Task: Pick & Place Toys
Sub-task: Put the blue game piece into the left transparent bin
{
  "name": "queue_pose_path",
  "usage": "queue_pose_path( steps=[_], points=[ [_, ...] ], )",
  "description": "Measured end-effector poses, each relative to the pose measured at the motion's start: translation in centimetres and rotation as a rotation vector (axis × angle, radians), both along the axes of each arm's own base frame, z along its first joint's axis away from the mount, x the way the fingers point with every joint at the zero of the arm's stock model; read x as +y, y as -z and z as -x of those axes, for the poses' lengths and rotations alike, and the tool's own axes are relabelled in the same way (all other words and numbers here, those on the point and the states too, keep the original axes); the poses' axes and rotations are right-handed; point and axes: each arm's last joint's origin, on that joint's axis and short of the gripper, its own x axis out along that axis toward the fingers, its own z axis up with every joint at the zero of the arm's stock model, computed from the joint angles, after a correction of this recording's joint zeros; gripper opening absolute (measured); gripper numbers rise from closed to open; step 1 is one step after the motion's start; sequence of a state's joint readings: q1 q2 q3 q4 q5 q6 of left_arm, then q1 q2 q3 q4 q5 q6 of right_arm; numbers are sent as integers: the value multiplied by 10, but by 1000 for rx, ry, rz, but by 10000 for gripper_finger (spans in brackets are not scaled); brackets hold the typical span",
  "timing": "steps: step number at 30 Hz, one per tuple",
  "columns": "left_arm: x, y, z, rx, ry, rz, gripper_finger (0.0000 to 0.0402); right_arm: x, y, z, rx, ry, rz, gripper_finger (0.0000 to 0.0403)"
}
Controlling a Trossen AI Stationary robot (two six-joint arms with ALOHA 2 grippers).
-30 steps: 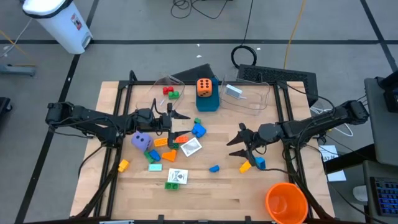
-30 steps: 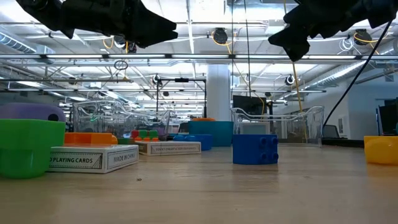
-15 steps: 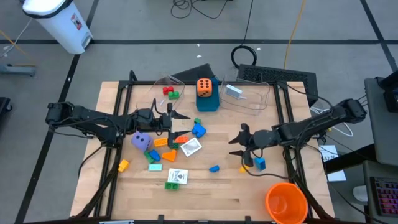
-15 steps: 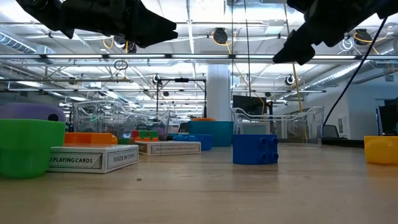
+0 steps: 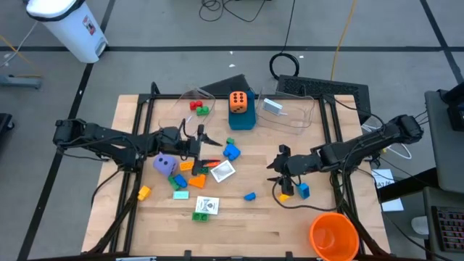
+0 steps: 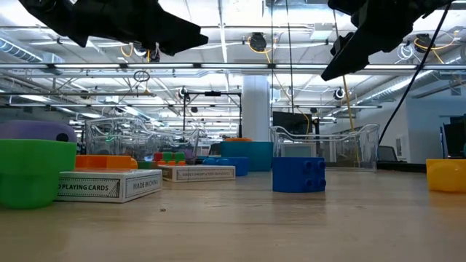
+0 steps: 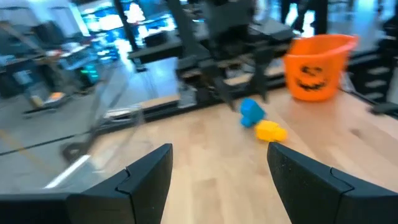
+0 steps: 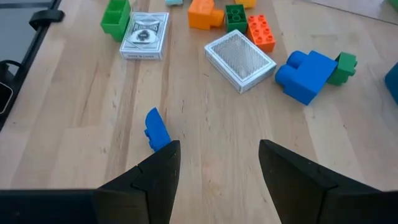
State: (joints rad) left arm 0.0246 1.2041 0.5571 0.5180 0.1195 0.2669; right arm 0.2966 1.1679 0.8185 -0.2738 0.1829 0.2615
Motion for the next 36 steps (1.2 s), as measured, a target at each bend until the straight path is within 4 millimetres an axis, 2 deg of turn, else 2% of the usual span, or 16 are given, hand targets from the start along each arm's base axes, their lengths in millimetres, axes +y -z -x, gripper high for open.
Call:
queue_pose_path(
  steps=[4, 10, 24, 36],
  points=[
    [-2, 5, 1, 54, 69, 10, 269, 0, 1, 1, 14, 9, -7, 212],
    [-2, 10, 2, 104, 55, 11, 269, -1, 5, 5, 72, 39, -24, 212],
    [-1, 10, 2, 105, 10, 14, 269, 9, 6, 8, 84, 9, -35, 212],
    [-1, 10, 2, 105, 9, 18, 269, 8, 9, 12, 135, -15, -36, 212]
  ],
)
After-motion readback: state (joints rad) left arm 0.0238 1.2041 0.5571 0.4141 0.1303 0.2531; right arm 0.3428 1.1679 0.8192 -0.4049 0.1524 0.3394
